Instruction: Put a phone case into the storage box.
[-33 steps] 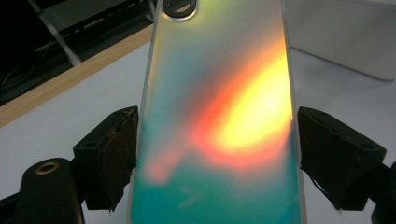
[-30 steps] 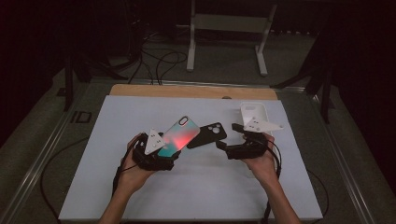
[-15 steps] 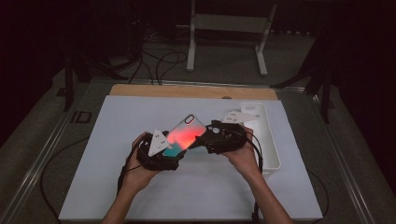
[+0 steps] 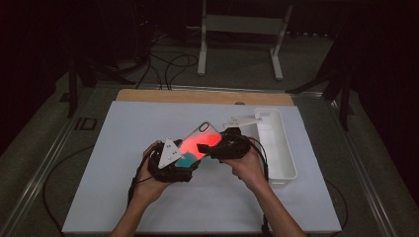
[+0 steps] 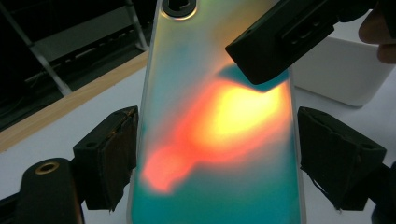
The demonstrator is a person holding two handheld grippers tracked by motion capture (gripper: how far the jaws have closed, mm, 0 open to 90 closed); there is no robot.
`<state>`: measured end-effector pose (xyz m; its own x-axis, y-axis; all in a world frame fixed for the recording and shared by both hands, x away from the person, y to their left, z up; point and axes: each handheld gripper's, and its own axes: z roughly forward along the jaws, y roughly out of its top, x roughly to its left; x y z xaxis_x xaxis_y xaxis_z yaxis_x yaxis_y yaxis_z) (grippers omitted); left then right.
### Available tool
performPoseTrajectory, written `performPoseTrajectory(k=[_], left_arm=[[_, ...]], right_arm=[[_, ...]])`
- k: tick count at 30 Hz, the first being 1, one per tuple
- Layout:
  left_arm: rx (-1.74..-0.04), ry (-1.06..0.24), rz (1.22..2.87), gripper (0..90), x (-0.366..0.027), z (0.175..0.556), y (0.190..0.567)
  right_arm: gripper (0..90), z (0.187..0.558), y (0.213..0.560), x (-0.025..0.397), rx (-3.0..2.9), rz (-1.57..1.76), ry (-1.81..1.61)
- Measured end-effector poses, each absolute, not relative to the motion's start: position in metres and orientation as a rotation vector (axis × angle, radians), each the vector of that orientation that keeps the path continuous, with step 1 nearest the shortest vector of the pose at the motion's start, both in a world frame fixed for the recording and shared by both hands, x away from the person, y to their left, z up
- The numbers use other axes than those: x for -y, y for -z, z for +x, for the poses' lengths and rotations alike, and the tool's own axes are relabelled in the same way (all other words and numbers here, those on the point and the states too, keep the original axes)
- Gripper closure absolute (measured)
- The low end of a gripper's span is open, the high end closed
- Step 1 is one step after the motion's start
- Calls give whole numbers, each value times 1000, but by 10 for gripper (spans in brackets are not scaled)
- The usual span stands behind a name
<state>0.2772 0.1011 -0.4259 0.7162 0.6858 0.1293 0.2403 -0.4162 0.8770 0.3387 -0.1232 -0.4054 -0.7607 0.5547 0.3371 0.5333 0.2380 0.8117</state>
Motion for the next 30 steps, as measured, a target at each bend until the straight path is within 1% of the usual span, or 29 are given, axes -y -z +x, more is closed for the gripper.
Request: performPoseTrajectory(k=[1,2,3,4,5,7,10,11,13,17,19,20,23,26,30], left_arm=[[-711,-597,1986,171,-101,277,426],[-710,-598,1989,171,-102,277,426],[-714,-599,1984,171,-102,277,427],[-715,-601,1983,171,-101,277,427],[-722,-600,1982,171,-101,278,427],[-725,-599,1980,172,-100,278,428],[-725,-615,1970,172,-98,277,428],[-723,-625,1974,173,-98,276,427],[-727,-625,1973,173,-98,276,428],[-726,-620,1984,173,-98,276,429],[-724,-621,1987,174,-98,276,429],[-723,-622,1986,174,-98,276,429],[-721,-631,1998,174,-97,276,429],[-724,-635,1999,173,-96,276,430],[-744,-625,2000,158,-95,278,433]], right_arm=[[457,340,405,124,-2451,1094,-1613],[457,340,405,124,-2451,1094,-1613],[495,342,406,126,-2449,1125,-1651],[495,342,406,126,-2449,1125,-1651],[514,342,406,126,-2451,1124,-1661],[570,343,406,126,-2461,1128,-1691],[591,342,407,122,-2480,1122,-1702],[626,343,408,121,-2488,1123,-1734],[643,344,408,121,-2489,1125,-1747],[748,342,407,119,-2488,1108,-1783],[766,341,406,118,-2487,1101,-1786],[806,341,405,117,-2486,1089,-1805],[823,341,405,117,-2489,1088,-1817],[859,340,405,117,-2498,1079,-1840],[868,338,404,115,-2485,1083,-1834]])
